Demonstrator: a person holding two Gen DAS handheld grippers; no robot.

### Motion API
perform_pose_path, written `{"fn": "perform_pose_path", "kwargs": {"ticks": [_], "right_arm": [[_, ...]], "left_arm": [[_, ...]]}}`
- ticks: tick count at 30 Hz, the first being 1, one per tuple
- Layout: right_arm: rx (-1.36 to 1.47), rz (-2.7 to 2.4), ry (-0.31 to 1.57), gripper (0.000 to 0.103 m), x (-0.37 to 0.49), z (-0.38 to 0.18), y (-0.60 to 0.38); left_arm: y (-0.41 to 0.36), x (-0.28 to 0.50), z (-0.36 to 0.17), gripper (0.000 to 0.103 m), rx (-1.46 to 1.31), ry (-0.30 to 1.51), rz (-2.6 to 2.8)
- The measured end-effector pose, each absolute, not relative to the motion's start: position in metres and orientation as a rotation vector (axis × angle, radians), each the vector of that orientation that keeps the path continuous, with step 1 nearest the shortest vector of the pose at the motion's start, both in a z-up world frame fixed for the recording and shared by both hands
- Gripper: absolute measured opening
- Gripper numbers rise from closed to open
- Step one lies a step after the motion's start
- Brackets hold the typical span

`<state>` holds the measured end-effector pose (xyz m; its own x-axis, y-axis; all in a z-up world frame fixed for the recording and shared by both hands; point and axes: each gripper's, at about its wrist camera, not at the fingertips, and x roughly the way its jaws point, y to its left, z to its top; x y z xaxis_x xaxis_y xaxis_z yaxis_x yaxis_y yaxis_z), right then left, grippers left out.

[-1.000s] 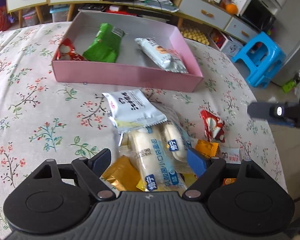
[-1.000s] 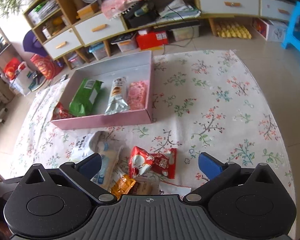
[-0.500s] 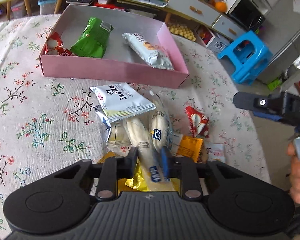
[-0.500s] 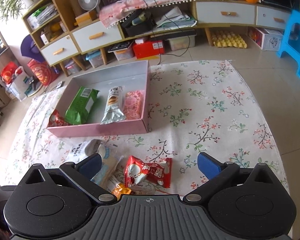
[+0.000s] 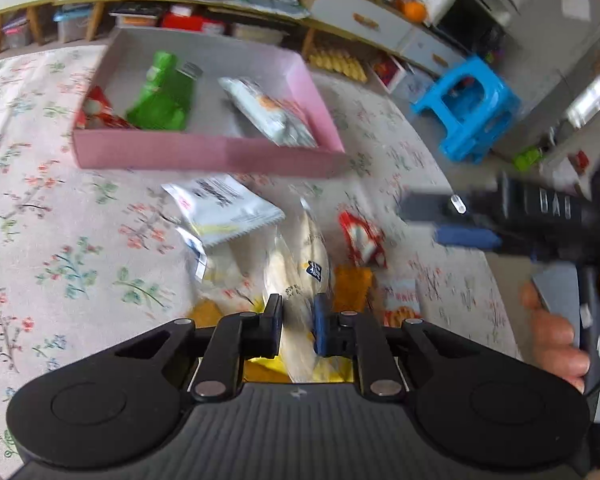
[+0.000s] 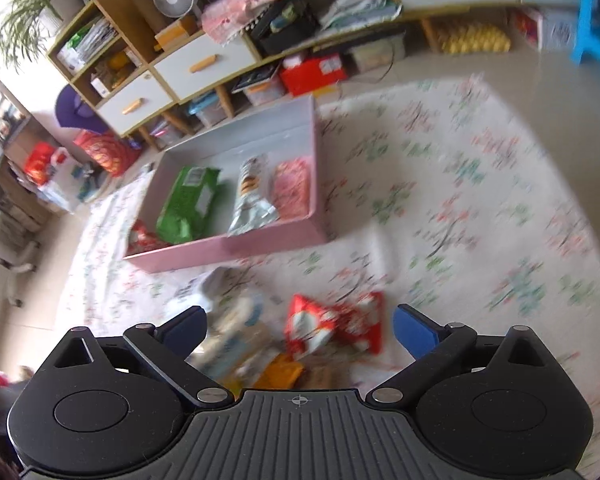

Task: Organize snacks
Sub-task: 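Grasp a white bread pack with the left gripper while the right grasps another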

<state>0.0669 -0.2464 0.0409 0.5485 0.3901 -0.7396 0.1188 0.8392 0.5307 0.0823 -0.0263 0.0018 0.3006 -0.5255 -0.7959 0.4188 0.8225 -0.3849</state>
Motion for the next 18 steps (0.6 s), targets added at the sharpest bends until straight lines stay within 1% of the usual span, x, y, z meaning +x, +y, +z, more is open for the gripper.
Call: {"fn": "perform_pose_path", "kwargs": {"ticks": [3,4,5,6,8,9,10,13,15,17,18], "right_arm": [[0.637,0.25,1.014,0.094,0.068,0.033,-0.233],[0.626,0.265,1.019,0.089,0.068,0.032,-0.226],[0.609,0.278,1.019,0.082,0.068,0.032,-0.22],[0.594,0.291,1.02,0.078,0.069,0.031,-0.214],[0.571,0.303,1.038,0.058,0.071,0.026,-0.205],[0.559,0.299,1.056,0.052,0.073,0.021,-0.2],[0.544,0.291,1.073,0.044,0.074,0.017,-0.197],[0.507,0.278,1.088,0.041,0.077,0.008,-0.192],[0.493,0.266,1.089,0.036,0.076,0.013,-0.19],[0.514,0.267,1.068,0.027,0.073,0.021,-0.194],[0.521,0.269,1.052,0.026,0.072,0.025,-0.196]], "left_arm": [[-0.043,0.071,-0.002,0.015,-0.029,1.087,-0.654],[-0.048,0.068,-0.001,0.015,0.007,1.073,-0.654],[-0.051,0.067,-0.002,0.017,0.03,1.067,-0.653],[-0.053,0.068,-0.003,0.02,0.042,1.072,-0.65],[-0.055,0.069,-0.009,0.023,0.056,1.093,-0.647],[-0.056,0.07,-0.012,0.025,0.064,1.1,-0.648],[-0.054,0.07,-0.013,0.026,0.07,1.1,-0.654],[-0.053,0.071,-0.015,0.031,0.08,1.103,-0.657],[-0.051,0.074,-0.017,0.031,0.074,1.107,-0.659],[-0.049,0.074,-0.017,0.031,0.067,1.109,-0.658],[-0.048,0.073,-0.017,0.029,0.063,1.11,-0.656]]}}
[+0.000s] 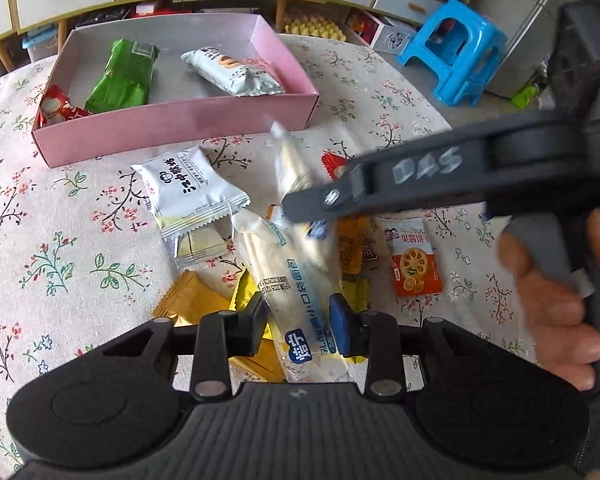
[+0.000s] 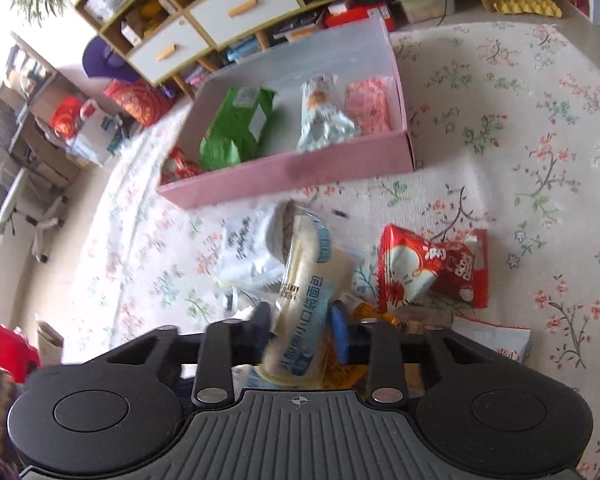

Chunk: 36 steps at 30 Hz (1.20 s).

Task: Organize snacks
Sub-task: 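Grasp a white bread pack with the left gripper while the right grasps another, then carry both white bread packs into the pink box and open both grippers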

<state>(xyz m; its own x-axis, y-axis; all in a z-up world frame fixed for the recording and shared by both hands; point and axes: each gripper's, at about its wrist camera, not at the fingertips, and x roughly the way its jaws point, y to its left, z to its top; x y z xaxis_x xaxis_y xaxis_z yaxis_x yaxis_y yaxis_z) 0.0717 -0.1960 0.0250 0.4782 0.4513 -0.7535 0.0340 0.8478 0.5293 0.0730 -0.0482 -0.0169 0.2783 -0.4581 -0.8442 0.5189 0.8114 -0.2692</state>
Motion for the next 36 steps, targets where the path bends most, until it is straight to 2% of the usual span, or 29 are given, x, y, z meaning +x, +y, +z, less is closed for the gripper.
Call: {"fn": "perform_pose_path", "kwargs": {"ticks": [12,27,36], "right_arm": [[0.498,0.213,1.007,0.022,0.07,0.035,-0.209],[0.572,0.145,0.966,0.022,0.076,0.043,-0.237],[0.658,0.188,0.93,0.022,0.094,0.051,-0.239]], "left_arm": [[-0.033,0.077,-0.003,0.015,-0.023,1.09,-0.646],[0.032,0.114,0.029,0.014,-0.314,0.937,-0.525],[0.036,0.14,0.045,0.014,-0.42,0.831,-0.507]]}}
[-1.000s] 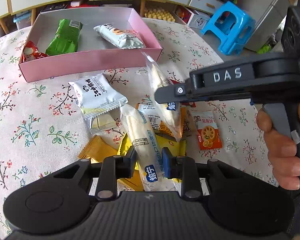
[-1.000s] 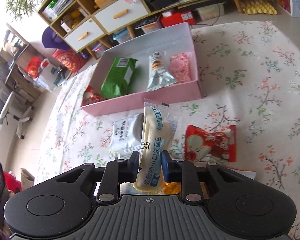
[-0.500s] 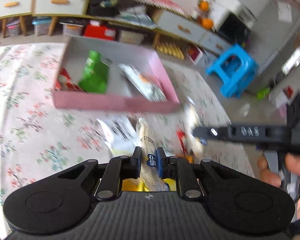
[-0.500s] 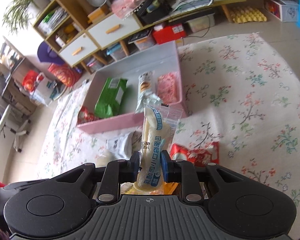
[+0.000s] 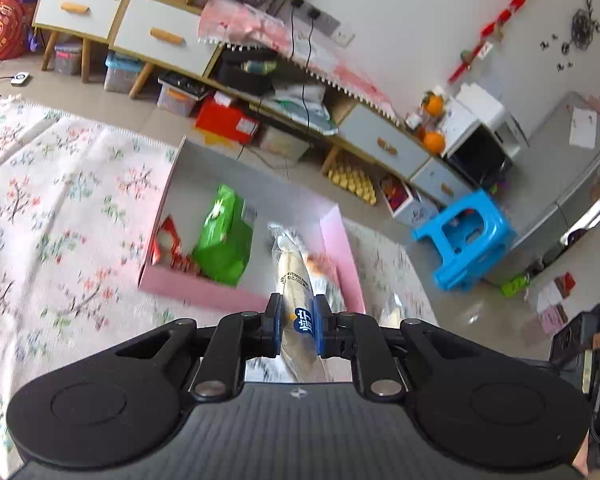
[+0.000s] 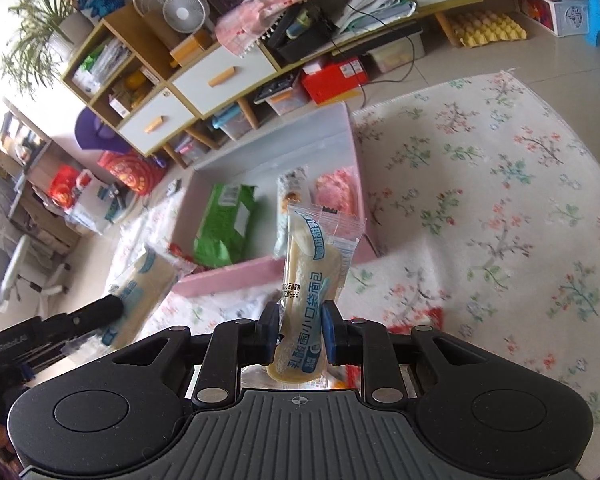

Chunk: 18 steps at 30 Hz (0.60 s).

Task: Organize snacks
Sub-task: 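Carry both white bread packs into the pink box and open both grippers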

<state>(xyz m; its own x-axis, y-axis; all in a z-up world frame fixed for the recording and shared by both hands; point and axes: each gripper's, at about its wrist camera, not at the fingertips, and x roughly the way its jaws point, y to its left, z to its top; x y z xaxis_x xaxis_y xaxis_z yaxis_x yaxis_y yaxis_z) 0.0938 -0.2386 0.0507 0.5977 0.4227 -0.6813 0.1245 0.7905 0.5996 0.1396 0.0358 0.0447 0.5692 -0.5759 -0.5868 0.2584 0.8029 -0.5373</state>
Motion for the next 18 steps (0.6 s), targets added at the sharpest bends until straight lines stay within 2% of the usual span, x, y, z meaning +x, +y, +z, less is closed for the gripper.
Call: {"fn": "perform_pose_path", "kwargs": {"ticks": [5,18], "right_arm": [[0.736,0.191,0.902,0.022,0.12,0.053,-0.244],[0.633,0.178,0.877,0.022,0.173,0.052,-0.235]], "left_arm": [[0.022,0.169,0.047,0.014,-0.431,0.794,-0.489],[-0.003,0.194,0.028,0.014,-0.365,0.798,-0.461]]}}
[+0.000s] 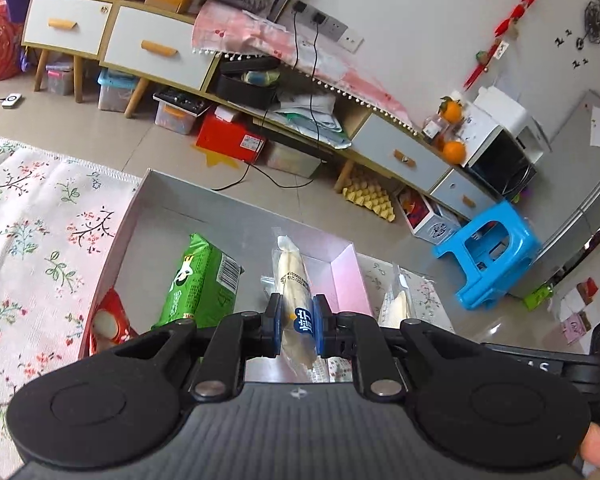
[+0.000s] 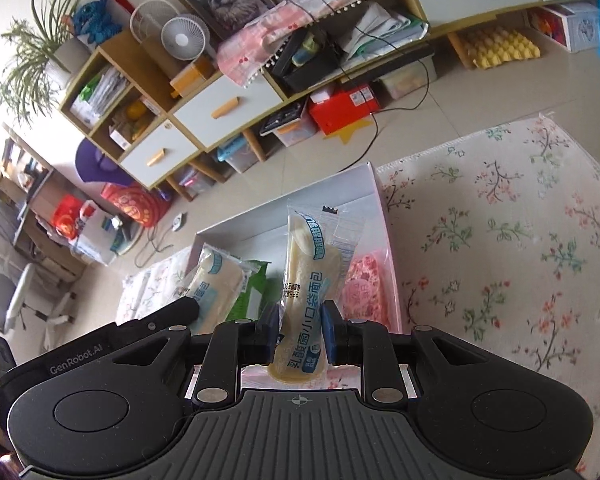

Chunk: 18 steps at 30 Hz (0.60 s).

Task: Organize snacks
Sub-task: 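Carry both white bread packs into the pink box and open both grippers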

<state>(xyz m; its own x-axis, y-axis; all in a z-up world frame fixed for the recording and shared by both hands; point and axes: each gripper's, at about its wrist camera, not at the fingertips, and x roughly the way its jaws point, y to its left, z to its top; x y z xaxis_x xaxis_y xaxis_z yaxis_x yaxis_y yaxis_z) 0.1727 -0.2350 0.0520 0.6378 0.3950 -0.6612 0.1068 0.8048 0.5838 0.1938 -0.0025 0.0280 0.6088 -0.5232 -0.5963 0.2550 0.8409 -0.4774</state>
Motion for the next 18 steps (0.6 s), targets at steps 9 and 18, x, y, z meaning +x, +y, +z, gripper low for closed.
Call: {"fn": "perform_pose_path", "kwargs": {"ticks": [9,18], "right_arm": [[0.557,0.215,0.838,0.027,0.184,0.043,-0.203],[0.651,0.186,0.862,0.03,0.176,0.045,-0.224]], "left_arm": [[0.004,0.202,0.009,0.028,-0.398,0.897,-0.42],[0.022,0.187,0.022,0.028,-0.418,0.901,-0.437]]}}
